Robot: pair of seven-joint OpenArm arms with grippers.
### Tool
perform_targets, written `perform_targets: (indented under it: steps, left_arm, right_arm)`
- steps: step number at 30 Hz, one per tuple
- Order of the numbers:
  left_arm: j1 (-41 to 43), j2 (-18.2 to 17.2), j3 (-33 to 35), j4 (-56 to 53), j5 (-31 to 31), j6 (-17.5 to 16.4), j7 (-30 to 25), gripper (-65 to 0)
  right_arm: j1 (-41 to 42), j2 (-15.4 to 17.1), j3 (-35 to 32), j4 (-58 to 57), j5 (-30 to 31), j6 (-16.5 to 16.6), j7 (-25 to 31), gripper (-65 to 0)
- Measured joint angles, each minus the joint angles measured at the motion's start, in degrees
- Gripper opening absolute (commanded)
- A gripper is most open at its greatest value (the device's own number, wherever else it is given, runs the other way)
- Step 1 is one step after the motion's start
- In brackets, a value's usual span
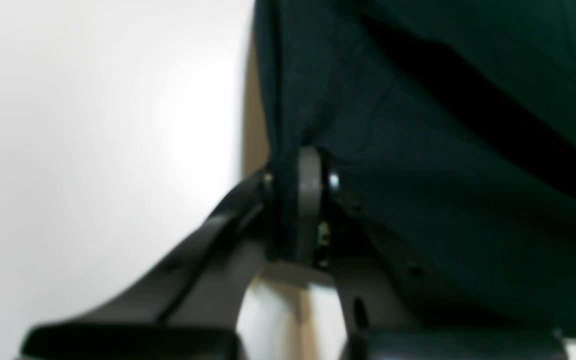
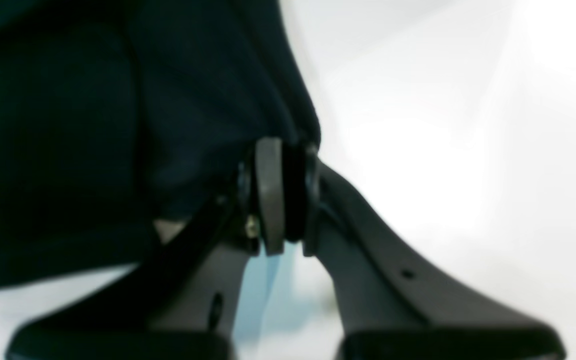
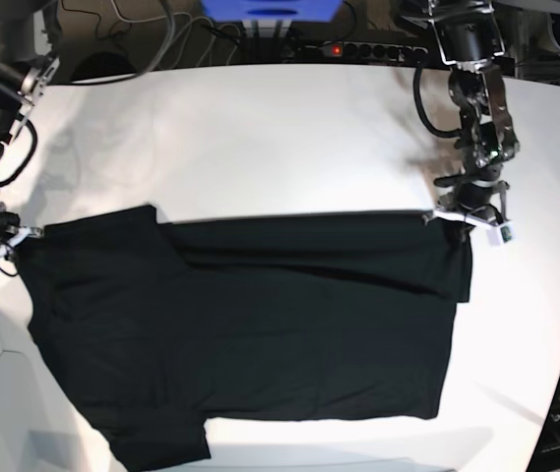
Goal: Fold the T-shirt properly
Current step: 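Drag the held shirt edge back toward the robot with both grippers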
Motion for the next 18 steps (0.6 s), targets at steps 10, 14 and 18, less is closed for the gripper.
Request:
perform_targets:
  steps: [10, 14, 18]
  left_arm:
    - [2.86, -2.23, 0.22, 13.62, -0.46, -0.57, 0.59, -64.9]
    - [3.28, -2.36, 0.22, 17.86, -0.26, -0.17, 0.68, -64.9]
    - [2.38, -2.45, 0.22, 19.17, -0.28, -0.15, 0.17, -64.9]
  right_arm:
    - [-4.96, 2.21, -0.11, 9.35, 0.22, 0.31, -2.05, -65.0]
    - [-6.64, 2.27, -0.24, 20.28, 0.37, 0.46, -5.86, -65.0]
    - [-5.51, 1.99, -0.61, 25.22, 0.48, 0.46, -8.26, -65.0]
